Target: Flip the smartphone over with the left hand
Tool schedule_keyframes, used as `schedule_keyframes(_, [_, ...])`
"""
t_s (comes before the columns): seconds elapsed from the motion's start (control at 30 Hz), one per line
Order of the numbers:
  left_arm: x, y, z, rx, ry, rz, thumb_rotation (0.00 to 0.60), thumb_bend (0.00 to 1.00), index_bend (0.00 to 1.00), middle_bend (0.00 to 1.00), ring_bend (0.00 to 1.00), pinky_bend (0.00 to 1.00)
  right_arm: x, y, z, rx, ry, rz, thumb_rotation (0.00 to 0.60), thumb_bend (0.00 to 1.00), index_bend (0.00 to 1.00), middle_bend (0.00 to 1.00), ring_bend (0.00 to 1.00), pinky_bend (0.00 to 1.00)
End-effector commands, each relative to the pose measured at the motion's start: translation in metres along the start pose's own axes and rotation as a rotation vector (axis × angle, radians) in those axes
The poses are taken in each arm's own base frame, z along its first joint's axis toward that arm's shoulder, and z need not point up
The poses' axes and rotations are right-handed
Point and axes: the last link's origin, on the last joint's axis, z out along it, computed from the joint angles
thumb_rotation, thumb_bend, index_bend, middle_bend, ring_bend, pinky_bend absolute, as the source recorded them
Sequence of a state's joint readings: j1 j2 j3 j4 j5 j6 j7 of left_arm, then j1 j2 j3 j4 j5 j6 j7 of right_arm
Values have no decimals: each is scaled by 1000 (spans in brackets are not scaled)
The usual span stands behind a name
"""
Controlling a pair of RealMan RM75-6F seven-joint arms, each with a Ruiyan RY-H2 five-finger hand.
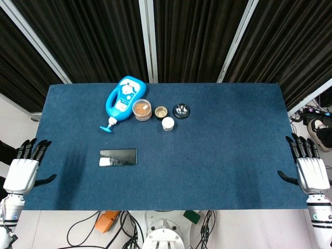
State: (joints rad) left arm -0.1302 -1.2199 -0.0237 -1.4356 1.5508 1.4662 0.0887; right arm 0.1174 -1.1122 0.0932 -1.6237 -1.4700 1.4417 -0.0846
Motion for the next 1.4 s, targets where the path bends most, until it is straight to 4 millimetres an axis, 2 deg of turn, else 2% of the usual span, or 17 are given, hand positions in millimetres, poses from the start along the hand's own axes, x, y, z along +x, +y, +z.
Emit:
schedule_keyframes(0.03, [-2,4,5,-14,-3,1,600,94,92,98,26,0,1,0,0,1,3,-1,600,238,0,66,0,0])
schedule_keyframes(0.13, [1,9,9,-21,5,-3,600,94,92,107,36,0,2,0,0,0,6,1,600,238,0,66,0,0])
schedule_keyframes(0.33, [12,34,26,-92,35,-26,600,95,94,111,46,0,9,4,-2,1,35,2,600,238,0,66,0,0])
schedule_keyframes(0.5, [16,71,50,-175,20,-83,600,96,159,146,66,0,10,9,-5,-4,43,9,600,238,0,66,0,0])
schedule_keyframes(0.77, [-4,147,92,-285,-107,-95,600,121,262,146,58,0,10,9,-4,11,41,13,600,238,0,66,0,0])
schedule_keyframes(0.93, [-26,178,106,-264,-150,-47,600,138,263,134,38,0,10,12,-4,6,38,17,600,239,0,66,0,0])
schedule_keyframes(1.13, [-50,193,107,-242,-199,33,600,164,285,128,25,0,7,15,-4,-4,25,19,600,238,0,66,0,0])
schedule_keyframes(1.4, [-71,196,102,-187,-251,33,600,172,297,113,10,0,4,17,-2,-9,14,25,600,238,0,66,0,0])
